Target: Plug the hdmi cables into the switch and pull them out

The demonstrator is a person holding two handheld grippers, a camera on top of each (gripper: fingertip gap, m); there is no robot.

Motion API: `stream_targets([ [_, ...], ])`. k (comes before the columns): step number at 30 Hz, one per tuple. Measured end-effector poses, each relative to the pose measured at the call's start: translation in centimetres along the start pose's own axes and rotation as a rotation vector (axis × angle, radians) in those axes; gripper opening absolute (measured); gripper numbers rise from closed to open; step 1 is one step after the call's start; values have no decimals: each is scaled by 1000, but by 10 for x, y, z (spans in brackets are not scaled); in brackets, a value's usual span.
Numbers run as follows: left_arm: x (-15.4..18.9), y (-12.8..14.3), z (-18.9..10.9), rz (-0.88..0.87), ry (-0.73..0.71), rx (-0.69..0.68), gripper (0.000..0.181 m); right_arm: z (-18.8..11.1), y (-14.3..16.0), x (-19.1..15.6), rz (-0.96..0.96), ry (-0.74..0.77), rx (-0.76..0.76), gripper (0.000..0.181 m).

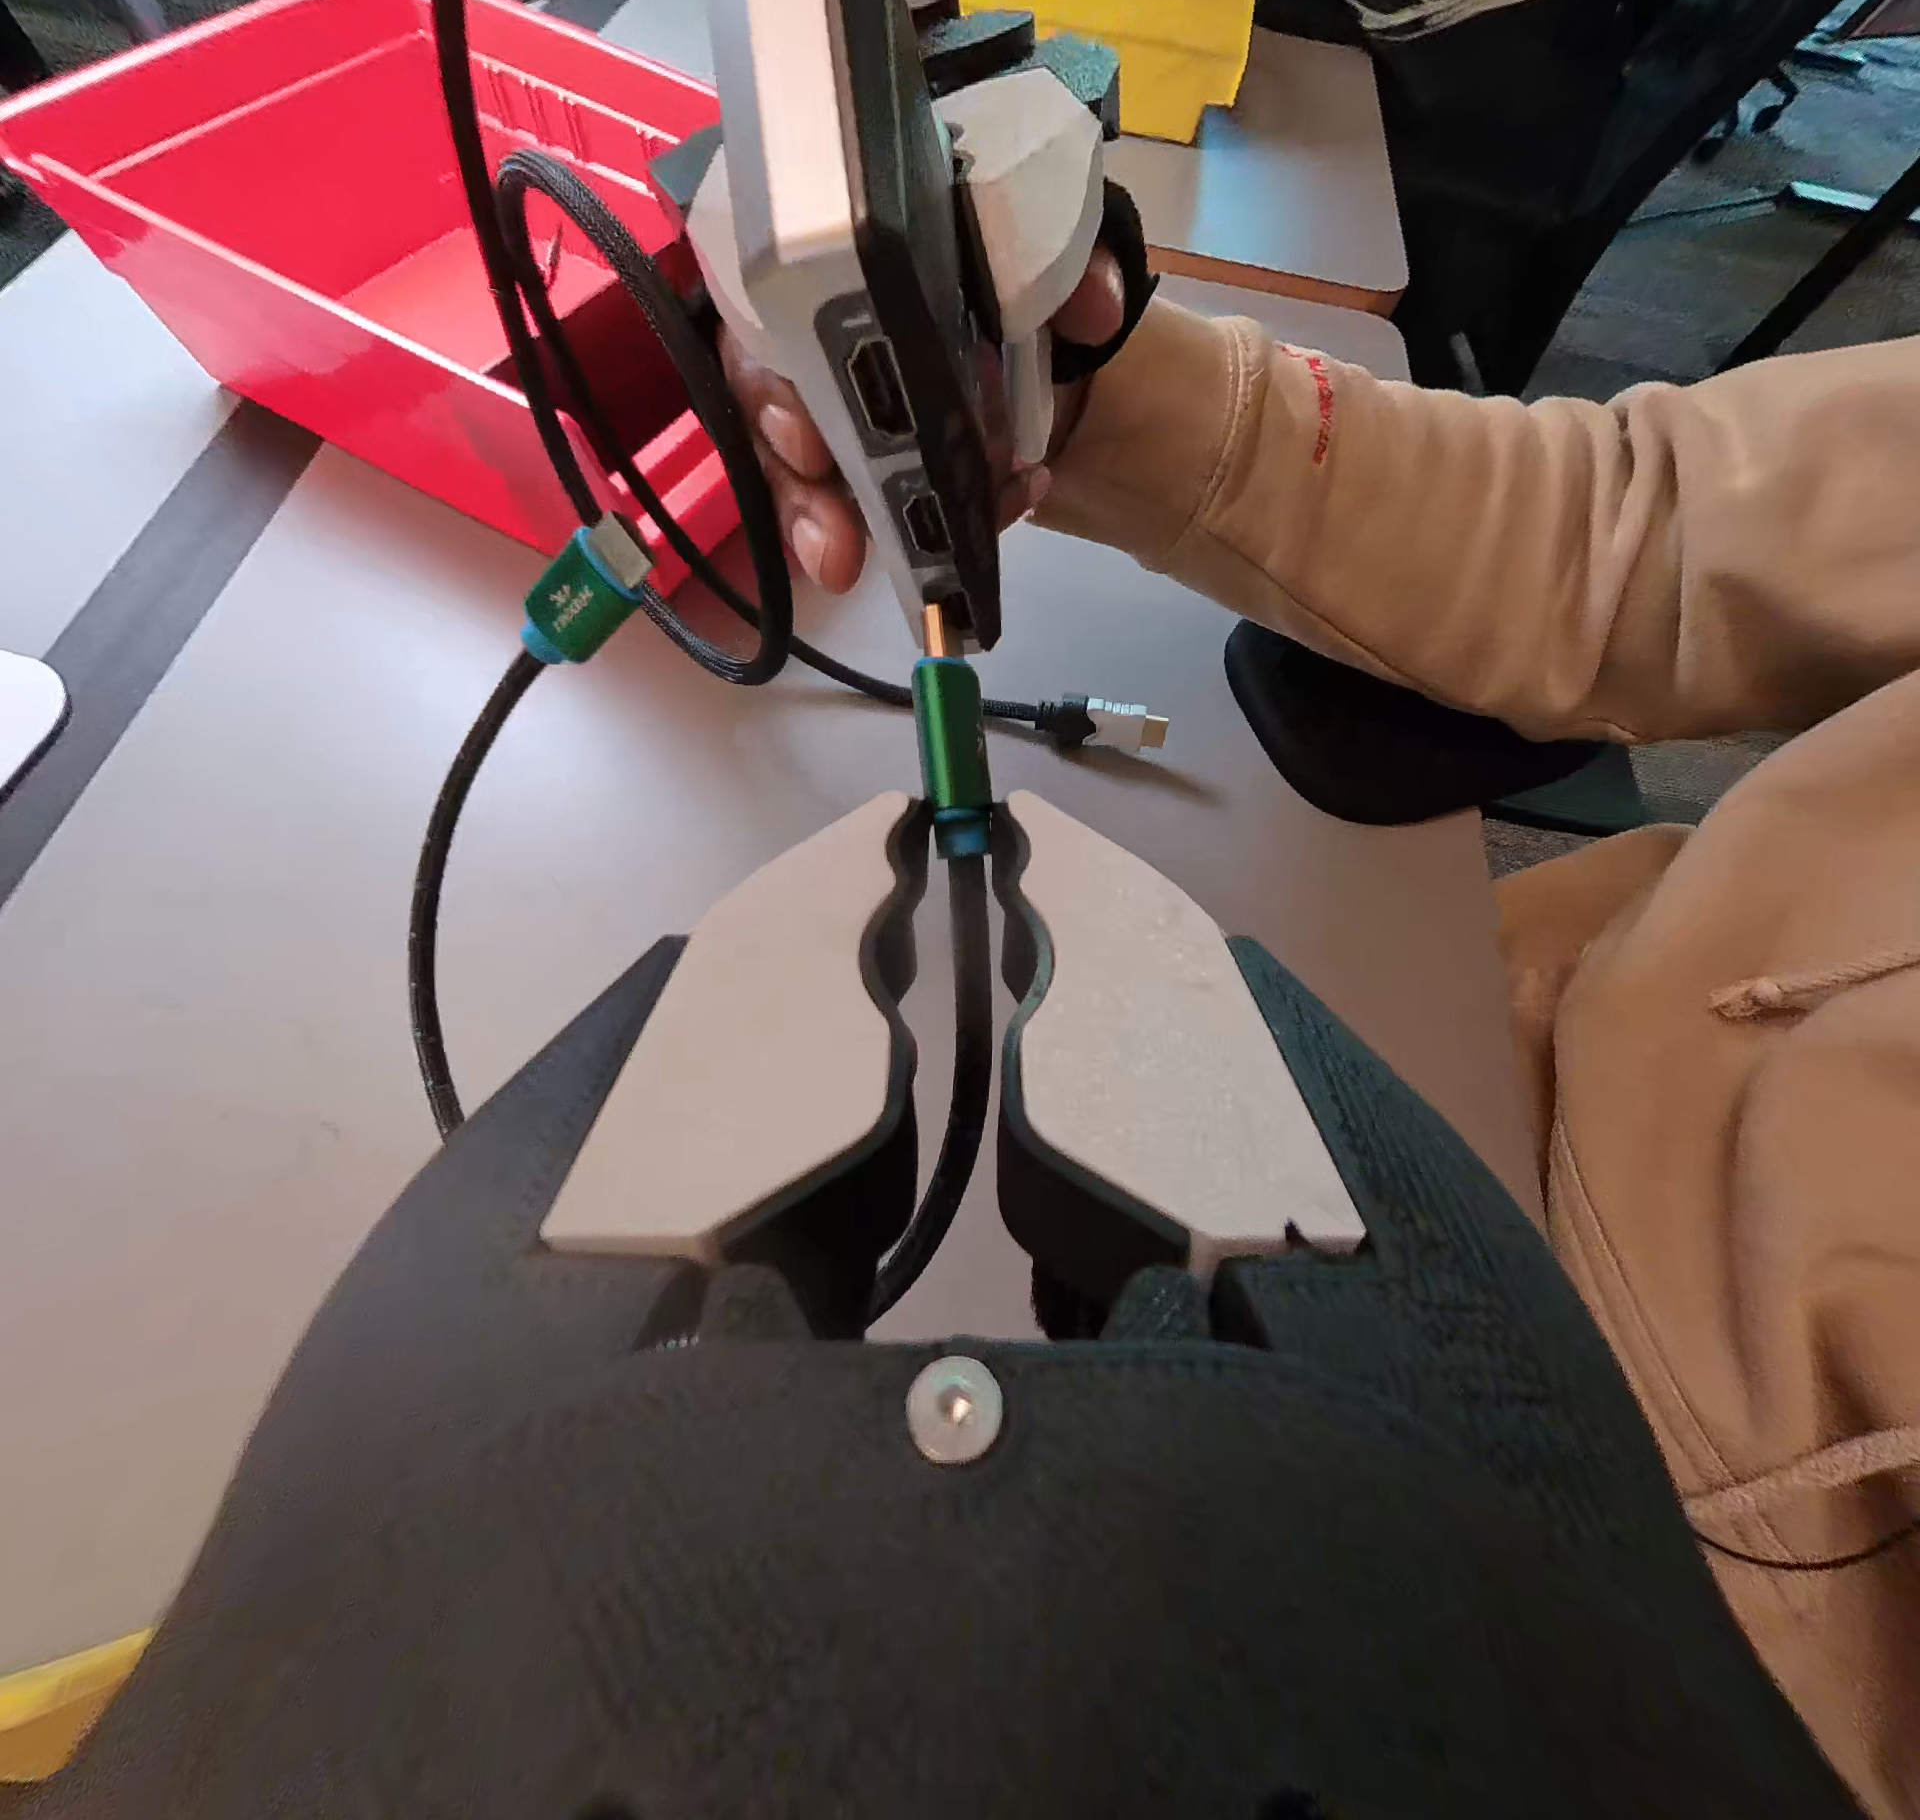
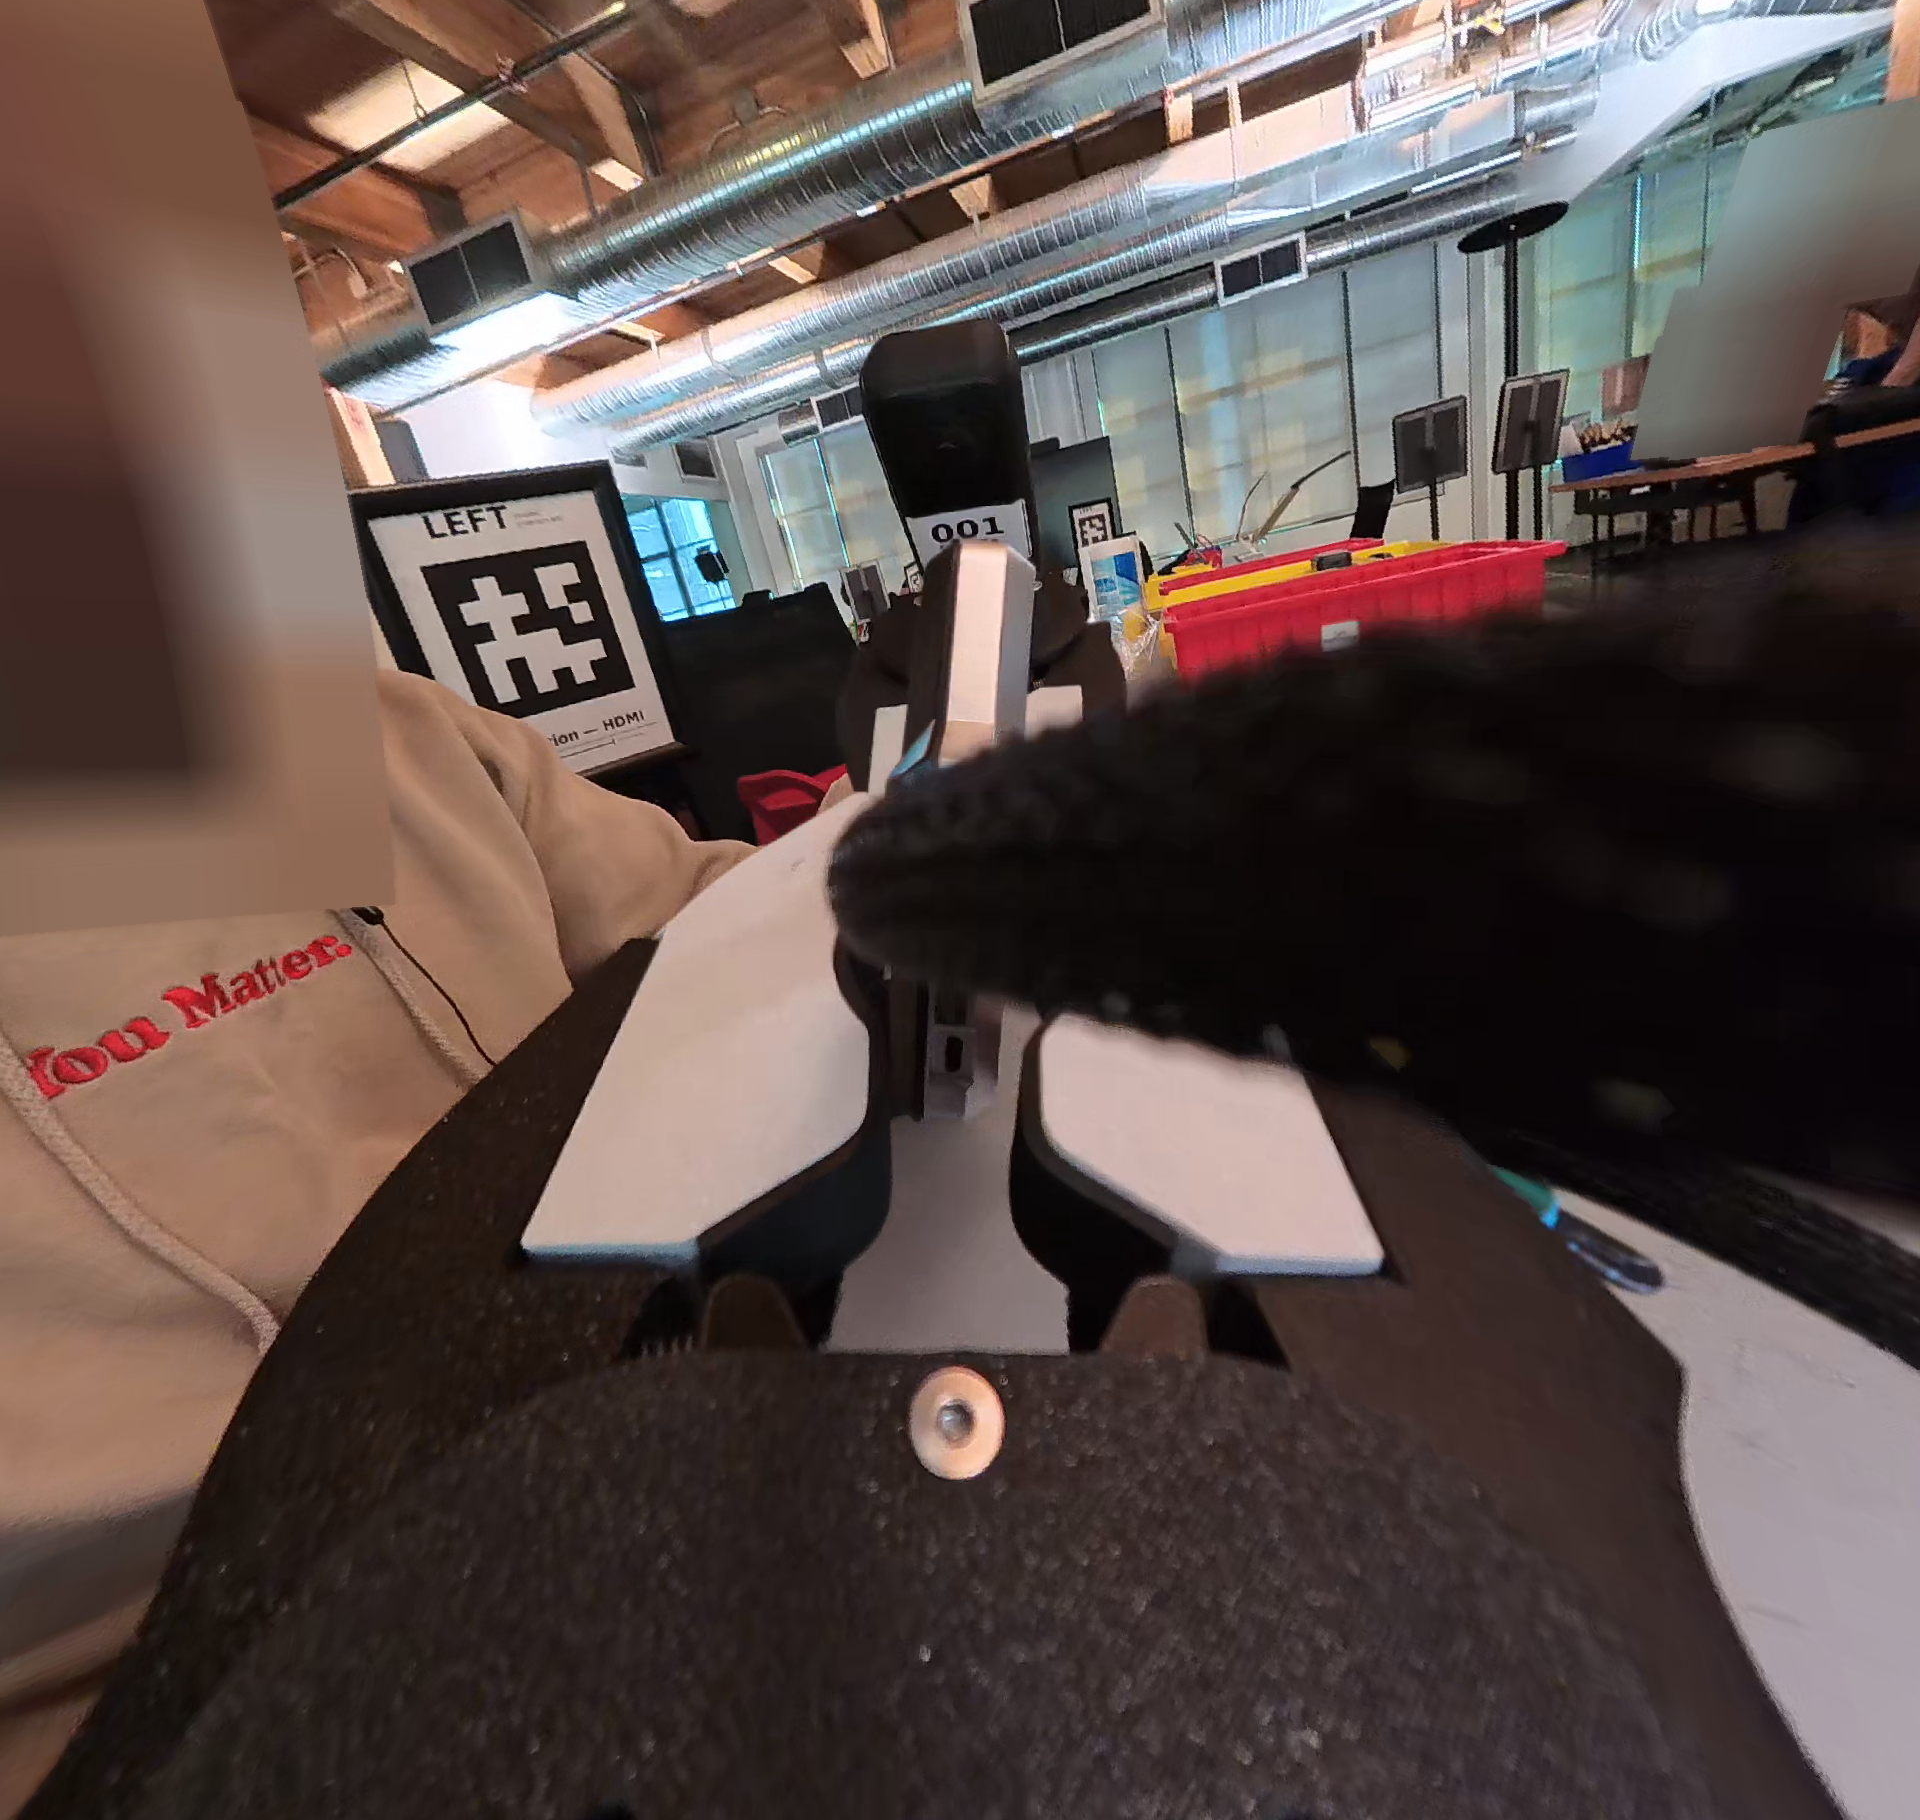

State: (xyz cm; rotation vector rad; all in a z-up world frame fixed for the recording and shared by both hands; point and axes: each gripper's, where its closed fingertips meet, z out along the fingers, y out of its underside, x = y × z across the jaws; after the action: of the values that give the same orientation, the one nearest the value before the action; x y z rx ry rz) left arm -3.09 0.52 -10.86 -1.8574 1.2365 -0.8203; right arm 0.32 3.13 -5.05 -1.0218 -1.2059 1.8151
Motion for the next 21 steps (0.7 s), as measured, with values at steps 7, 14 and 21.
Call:
stream_targets([
  [7, -2, 7, 0, -14, 9, -25, 12, 5, 7, 7, 21, 25, -9, 23],
  [14, -5, 11, 0, 27, -49, -59, 12, 8, 8, 12, 53, 49, -4, 23],
  [21, -5, 11, -4, 74, -52, -50, 12, 17, 9, 14, 86, 55, -2, 22],
])
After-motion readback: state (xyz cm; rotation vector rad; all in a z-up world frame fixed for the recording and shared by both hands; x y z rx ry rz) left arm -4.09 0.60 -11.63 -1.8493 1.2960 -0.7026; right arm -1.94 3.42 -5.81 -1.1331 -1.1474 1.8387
